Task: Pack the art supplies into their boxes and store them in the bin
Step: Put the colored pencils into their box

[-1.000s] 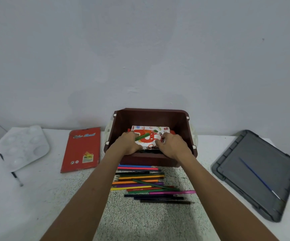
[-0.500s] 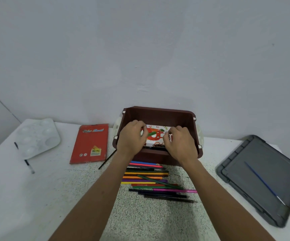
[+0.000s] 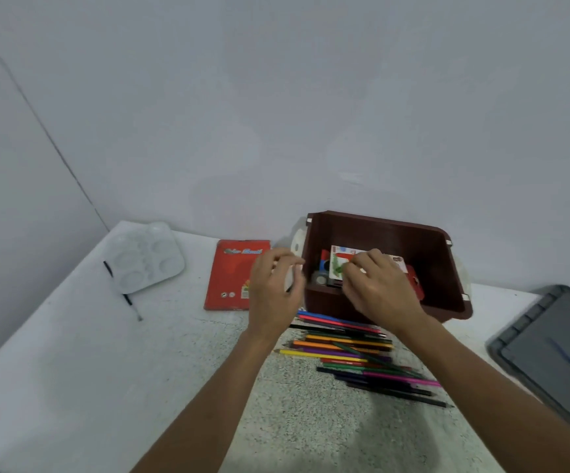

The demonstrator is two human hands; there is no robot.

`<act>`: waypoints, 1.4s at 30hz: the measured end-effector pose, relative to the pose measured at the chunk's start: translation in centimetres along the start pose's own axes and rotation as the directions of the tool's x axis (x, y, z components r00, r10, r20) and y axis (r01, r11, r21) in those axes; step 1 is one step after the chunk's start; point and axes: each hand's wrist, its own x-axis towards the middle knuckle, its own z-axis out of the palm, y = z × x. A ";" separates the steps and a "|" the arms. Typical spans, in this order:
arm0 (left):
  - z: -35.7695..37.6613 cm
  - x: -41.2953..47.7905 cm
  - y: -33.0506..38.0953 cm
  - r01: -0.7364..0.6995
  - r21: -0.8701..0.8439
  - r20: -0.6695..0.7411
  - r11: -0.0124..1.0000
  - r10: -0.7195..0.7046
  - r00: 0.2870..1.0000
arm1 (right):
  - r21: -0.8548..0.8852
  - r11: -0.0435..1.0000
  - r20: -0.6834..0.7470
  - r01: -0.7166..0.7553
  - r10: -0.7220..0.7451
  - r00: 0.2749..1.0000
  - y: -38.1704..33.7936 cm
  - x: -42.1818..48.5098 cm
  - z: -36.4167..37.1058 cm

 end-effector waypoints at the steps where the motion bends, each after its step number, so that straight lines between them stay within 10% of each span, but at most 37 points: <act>1: -1.1 -0.2 -1.2 0.078 0.003 -0.023 0.997 -0.078 0.997 | 0.065 0.998 -0.003 -0.005 0.005 1.000 -1.6 1.0 0.0; 8: -6.1 -0.6 -8.4 0.521 0.184 0.027 0.834 -0.534 0.845 | 0.408 0.892 0.212 -0.196 0.116 0.970 -12.2 6.6 3.6; 13: -6.7 -1.1 -11.4 0.589 0.524 0.344 0.615 -0.785 0.515 | 0.356 0.609 0.739 -0.709 0.281 0.613 -15.9 7.5 7.3; 16: -6.8 -1.9 -11.7 0.562 0.509 0.360 0.652 -0.755 0.549 | 0.291 0.511 0.805 -0.809 0.327 0.496 -16.3 7.3 8.8; 22: -8.1 -1.8 -12.8 0.743 0.221 0.318 0.631 -0.767 0.557 | 0.332 0.383 0.777 -0.862 0.407 0.480 -16.9 8.2 7.9; 29: -12.2 -1.6 -12.8 0.935 -0.347 0.625 -0.075 -0.762 0.171 | 0.396 -0.044 0.821 -0.917 0.465 0.332 -17.0 8.8 5.2; 32: -13.6 -2.1 -12.4 0.897 -0.404 0.699 -0.180 -0.693 0.176 | 0.416 -0.232 0.847 -0.879 0.451 0.282 -17.3 8.6 4.1; 42: -16.1 -3.4 -9.9 0.781 -0.433 0.889 -0.450 -0.354 0.289 | 0.465 -0.292 0.847 -0.836 0.423 0.323 -17.6 6.7 0.1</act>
